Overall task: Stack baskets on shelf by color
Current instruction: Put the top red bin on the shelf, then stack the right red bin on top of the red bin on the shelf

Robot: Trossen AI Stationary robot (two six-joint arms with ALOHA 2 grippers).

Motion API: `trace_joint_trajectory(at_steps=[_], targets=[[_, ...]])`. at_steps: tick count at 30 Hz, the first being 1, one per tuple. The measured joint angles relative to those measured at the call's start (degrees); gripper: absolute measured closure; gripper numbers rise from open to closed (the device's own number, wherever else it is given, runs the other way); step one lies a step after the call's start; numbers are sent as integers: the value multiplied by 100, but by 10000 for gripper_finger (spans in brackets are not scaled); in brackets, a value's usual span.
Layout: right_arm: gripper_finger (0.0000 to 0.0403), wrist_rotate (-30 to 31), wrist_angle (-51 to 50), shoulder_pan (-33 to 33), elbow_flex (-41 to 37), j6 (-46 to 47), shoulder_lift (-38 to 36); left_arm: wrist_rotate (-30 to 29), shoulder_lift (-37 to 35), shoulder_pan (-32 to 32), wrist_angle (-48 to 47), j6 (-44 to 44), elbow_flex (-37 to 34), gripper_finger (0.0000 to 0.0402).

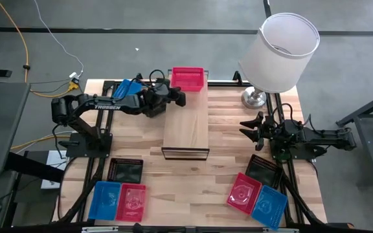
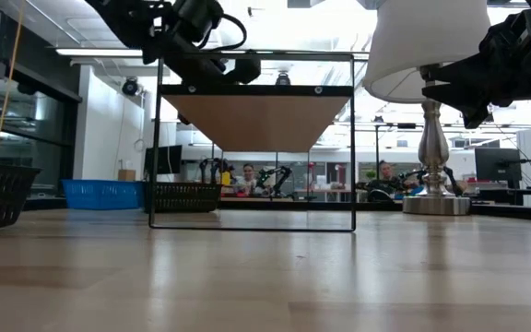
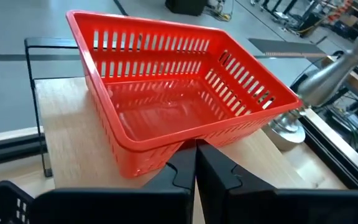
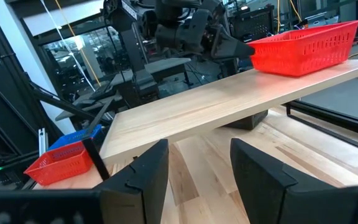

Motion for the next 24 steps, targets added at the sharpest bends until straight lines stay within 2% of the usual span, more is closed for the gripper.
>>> trace_joint_trajectory(at_steps=[14, 18, 21, 24], targets=[[242, 0, 0, 1, 0, -2, 0, 1245, -120, -250, 90, 141, -2, 401], [242, 0, -2, 0, -2, -2, 0, 1942, -552, -433, -98, 759, -2, 401], [242, 2, 0, 2, 0, 0, 0, 2515, -1059, -703, -363, 1586, 4, 401], [242, 1, 0, 1, -2, -2, 0, 2709, -1625, -1198, -590, 2299, -104, 401]])
